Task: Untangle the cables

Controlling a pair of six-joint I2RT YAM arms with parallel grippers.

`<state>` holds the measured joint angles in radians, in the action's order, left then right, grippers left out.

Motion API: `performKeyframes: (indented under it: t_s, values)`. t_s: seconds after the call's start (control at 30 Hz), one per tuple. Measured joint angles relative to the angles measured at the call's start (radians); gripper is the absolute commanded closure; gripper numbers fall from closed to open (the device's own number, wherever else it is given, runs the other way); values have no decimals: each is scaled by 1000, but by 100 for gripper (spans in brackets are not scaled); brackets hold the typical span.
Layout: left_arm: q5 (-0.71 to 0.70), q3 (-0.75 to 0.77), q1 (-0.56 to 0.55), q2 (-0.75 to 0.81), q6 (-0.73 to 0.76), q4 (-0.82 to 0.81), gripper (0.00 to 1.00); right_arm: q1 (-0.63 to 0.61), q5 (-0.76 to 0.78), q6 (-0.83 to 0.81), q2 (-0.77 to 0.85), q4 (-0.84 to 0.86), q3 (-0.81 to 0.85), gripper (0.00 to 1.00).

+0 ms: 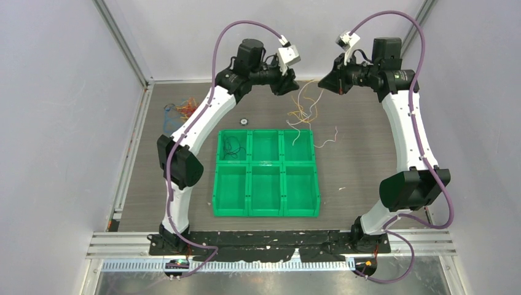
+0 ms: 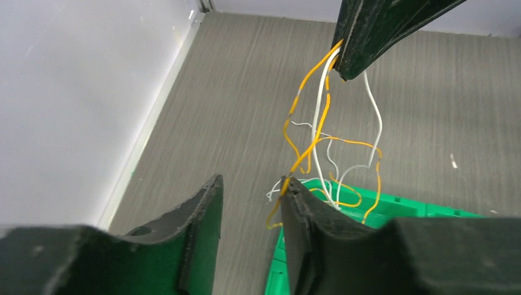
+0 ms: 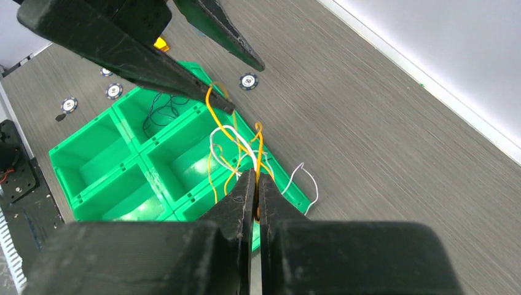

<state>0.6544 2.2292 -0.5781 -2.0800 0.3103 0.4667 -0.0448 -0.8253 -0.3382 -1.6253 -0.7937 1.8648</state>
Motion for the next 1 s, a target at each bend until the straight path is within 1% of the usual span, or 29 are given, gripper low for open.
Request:
performKeyframes:
  t_s: [0.13,0.27,0.3,0.47,0.6,0.7,0.73,0.8,0.83,0.9,0.93,0.97,1.0]
  values:
    - [-12,20,-10,-10,-6,-3,100,0,27,-8,10,6,-30,94]
    - [-20,46,-16,-21,-48,-25,100,0,139,-16,27,46,-100,91]
    - [-25,58,-18,-28,-64,-30,100,0,161,-19,28,59,-117,88]
    - [-51,87,-31,-62,-137,-55,100,-7,247,-26,28,132,-204,84]
    - [-82,89,-23,-66,-207,-95,100,-5,324,-35,26,167,-259,76]
    - [-103,106,-10,-66,-253,-139,100,-5,381,-57,13,190,-299,77]
    - [-109,116,-8,-66,-266,-150,100,-3,397,-64,2,196,-311,81]
    - [-119,133,-2,-65,-296,-172,100,2,421,-76,-21,207,-327,85]
    - [-126,139,1,-62,-309,-182,100,5,432,-79,-37,209,-335,84]
    - [-142,143,7,-53,-329,-194,100,13,446,-82,-65,210,-347,76]
    - [-150,143,12,-46,-335,-196,100,18,447,-81,-78,210,-349,62]
    - [-159,143,16,-37,-339,-198,100,27,444,-78,-89,209,-349,53]
    - [-164,143,20,-28,-343,-201,100,37,430,-71,-97,207,-349,36]
